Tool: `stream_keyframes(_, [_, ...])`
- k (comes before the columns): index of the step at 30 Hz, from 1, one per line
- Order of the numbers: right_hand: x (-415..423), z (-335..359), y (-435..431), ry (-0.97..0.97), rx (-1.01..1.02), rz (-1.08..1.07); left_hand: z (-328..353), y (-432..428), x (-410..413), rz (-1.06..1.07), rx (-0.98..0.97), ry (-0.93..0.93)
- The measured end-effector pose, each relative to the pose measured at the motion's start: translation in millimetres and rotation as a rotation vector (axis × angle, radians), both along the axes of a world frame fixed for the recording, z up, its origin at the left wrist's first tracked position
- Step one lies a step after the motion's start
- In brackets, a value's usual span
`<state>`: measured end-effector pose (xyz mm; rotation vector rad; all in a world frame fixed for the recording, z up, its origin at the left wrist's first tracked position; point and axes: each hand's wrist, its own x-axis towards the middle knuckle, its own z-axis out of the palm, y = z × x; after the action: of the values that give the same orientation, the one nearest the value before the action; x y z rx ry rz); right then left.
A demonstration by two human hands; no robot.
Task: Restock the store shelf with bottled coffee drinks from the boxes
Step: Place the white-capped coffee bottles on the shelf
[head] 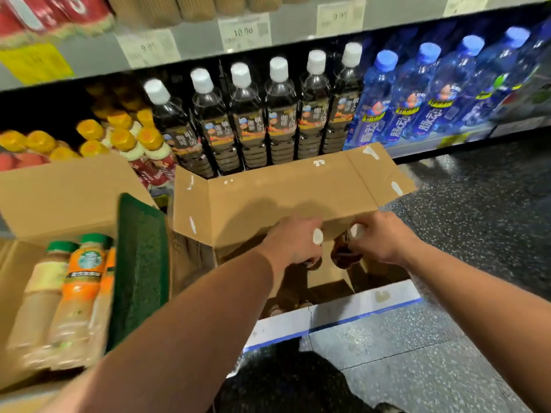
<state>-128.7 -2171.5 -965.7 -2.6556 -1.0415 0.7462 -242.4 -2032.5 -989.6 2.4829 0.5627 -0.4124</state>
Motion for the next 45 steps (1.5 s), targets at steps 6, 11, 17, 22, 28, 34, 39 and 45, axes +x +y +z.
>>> stream_keyframes(6, [-5.3,148.0,24.0,0.004,0.037,0.003,143.9,19.8,-8.4,-0.001,0.08,-0.031])
stream_keyframes(11, [-11.6,287.6,40.7,0.007,0.127,-0.016,274.2,34.7,-20.9,0.011,0.067,-0.039])
stream_keyframes(17, [-25.6,445.8,69.9,-0.01,0.247,0.029,437.6,60.0,-32.4,0.045,0.127,-0.166])
stream_keyframes(22, [-35.8,571.0,101.7,-0.054,0.359,0.028,561.8,87.7,-47.4,0.203,0.148,-0.274])
stream_keyframes(28, [-52.8,699.3,136.1,-0.082,0.558,0.071,689.2,116.8,-75.9,0.402,0.175,-0.38])
stream_keyframes(34, [-69.1,780.9,166.6,-0.117,0.655,0.225,773.1,126.8,-105.7,0.59,0.203,-0.496])
stream_keyframes(39, [-79.5,807.6,181.2,0.005,0.774,0.293,809.1,127.6,-121.8,0.694,0.212,-0.617])
stream_keyframes(45, [-90.8,813.5,200.5,0.011,0.79,0.334,818.5,135.3,-126.1,0.778,0.242,-0.688])
